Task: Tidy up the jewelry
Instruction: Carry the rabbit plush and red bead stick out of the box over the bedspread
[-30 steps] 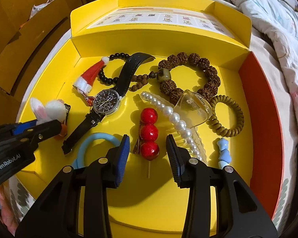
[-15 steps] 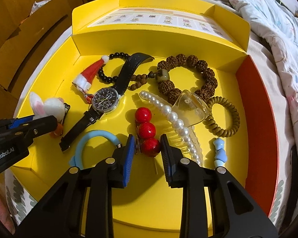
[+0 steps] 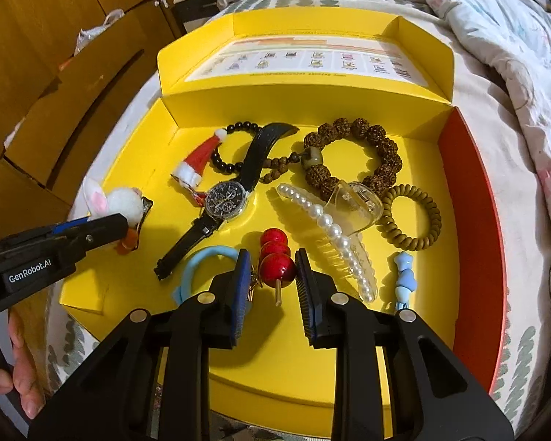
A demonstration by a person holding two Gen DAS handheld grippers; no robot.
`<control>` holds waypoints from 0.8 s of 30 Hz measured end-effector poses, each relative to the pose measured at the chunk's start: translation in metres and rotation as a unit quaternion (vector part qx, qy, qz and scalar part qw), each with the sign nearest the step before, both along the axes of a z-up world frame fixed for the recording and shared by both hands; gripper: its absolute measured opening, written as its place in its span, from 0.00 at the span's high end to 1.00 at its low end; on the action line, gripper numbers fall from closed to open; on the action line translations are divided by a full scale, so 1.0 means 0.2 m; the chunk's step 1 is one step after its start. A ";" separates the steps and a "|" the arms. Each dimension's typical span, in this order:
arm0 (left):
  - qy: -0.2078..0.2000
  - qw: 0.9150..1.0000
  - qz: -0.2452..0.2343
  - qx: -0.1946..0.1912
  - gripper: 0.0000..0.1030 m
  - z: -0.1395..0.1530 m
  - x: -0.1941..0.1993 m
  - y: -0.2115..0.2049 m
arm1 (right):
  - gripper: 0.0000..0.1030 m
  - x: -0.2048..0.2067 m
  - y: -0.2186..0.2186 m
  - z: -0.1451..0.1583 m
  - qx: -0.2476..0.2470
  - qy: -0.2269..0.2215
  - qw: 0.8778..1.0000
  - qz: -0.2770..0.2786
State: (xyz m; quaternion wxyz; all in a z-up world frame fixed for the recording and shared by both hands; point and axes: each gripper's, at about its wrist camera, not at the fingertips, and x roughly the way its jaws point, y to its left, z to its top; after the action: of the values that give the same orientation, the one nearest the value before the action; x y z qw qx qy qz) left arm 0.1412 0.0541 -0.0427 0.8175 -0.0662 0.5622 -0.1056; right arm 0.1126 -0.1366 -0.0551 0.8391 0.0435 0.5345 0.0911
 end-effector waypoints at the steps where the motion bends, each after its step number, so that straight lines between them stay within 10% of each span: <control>1: -0.001 1.000 0.000 -0.001 0.74 0.01 0.00 0.00 | 0.75 0.00 -0.01 0.01 0.003 0.001 1.000 0.000; 24: -0.028 0.998 -0.042 -0.031 0.74 0.21 -0.45 0.05 | 0.75 -0.49 -0.18 0.43 0.075 -0.035 0.996 0.017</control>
State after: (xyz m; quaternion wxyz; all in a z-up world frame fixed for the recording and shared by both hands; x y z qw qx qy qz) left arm 0.0510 0.0648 -0.0006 0.8256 -0.0648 0.5376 -0.1589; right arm 0.0138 -0.1726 0.0312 0.8503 0.0938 0.4968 0.1461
